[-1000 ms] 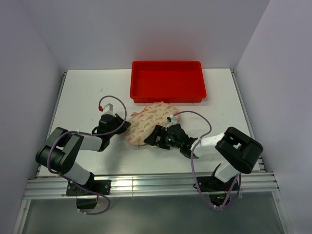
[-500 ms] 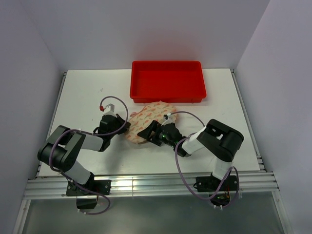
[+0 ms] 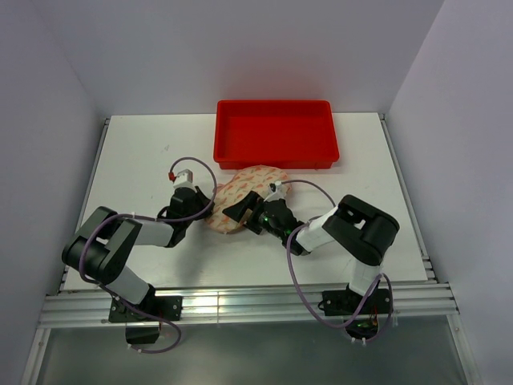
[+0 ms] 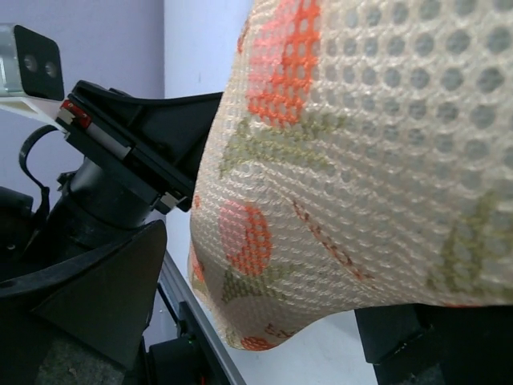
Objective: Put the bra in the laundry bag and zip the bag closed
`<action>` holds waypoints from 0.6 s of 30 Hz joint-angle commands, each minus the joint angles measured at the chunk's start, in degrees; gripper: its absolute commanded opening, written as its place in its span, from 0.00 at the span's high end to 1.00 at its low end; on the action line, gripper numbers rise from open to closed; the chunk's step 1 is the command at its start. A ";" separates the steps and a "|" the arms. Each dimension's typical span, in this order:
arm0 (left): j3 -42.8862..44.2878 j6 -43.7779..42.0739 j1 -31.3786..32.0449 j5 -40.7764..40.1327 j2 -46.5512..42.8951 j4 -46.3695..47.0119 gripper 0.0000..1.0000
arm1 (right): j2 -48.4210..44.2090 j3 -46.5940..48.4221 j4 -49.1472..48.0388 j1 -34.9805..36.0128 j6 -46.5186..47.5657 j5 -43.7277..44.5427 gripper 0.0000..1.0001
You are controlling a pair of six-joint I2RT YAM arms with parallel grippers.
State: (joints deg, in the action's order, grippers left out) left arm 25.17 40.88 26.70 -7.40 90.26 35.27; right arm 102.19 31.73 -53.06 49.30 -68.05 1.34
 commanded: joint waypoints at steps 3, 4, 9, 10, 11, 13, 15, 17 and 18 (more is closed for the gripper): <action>1.11 -3.00 0.20 -2.36 -0.17 -4.77 0.80 | -1.90 -1.66 -4.77 0.01 1.25 1.82 0.01; 1.20 -3.09 0.20 -2.18 -0.26 -4.68 0.80 | -2.00 -1.75 -4.60 -0.08 1.34 2.25 0.01; 1.99 -4.14 0.28 -1.04 -0.17 -4.15 0.77 | 2.47 0.96 -4.33 -2.27 -2.86 0.77 0.07; 2.08 -4.23 0.28 -0.95 -0.26 -4.33 0.76 | 3.09 1.67 -4.33 -2.36 -3.31 0.42 0.09; 2.16 -4.32 0.28 -1.04 -0.35 -4.42 0.75 | 3.54 2.02 -4.42 -2.45 -3.66 0.33 0.14; 2.25 -4.50 0.28 -1.04 -0.43 -4.50 0.70 | 4.33 3.25 -4.33 -2.37 -4.19 0.41 0.23; 2.60 -4.58 0.28 -1.21 0.00 -4.94 0.65 | 5.12 3.87 -4.25 -2.36 -4.89 0.33 0.33; 2.69 -4.59 0.28 -1.74 0.27 -5.21 0.61 | 5.56 4.66 -3.98 -2.36 -5.25 0.50 0.38; 2.69 -4.50 0.28 -2.18 0.10 -5.47 0.55 | 5.91 4.84 -3.98 -2.36 -5.77 0.41 0.54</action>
State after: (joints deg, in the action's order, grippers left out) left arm 26.92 37.95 26.83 -7.97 90.26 33.04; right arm 106.89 34.13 -54.83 47.09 -71.90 0.91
